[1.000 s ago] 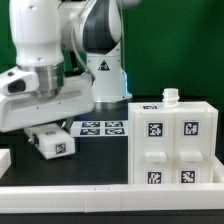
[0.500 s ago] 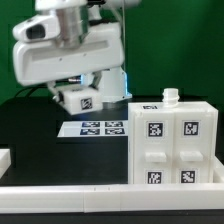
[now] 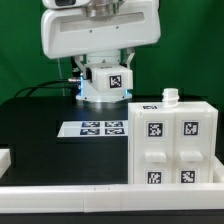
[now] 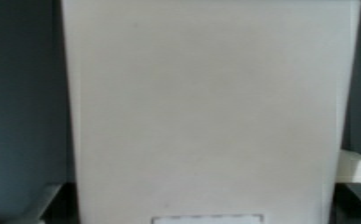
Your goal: Assemble cabinet
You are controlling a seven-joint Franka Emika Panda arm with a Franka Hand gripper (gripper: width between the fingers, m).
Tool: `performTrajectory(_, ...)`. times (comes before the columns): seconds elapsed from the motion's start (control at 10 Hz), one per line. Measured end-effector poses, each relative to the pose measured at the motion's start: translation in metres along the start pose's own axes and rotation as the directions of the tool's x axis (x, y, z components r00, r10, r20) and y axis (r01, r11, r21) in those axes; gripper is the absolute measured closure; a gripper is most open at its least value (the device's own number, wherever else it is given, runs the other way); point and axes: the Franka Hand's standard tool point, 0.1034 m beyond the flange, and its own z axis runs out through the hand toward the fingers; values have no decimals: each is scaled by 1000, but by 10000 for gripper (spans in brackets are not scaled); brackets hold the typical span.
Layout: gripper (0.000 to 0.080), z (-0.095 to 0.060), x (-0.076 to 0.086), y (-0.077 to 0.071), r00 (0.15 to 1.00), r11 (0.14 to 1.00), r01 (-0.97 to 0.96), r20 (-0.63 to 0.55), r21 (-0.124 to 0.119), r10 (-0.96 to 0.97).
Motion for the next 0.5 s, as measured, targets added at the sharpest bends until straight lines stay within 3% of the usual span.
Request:
performTrajectory(0.3, 239, -2, 2, -4, 1000, 1000, -5, 10, -9, 5)
performTrajectory(0.5, 239, -19, 24, -22, 1000, 1000, -16, -18, -14, 16)
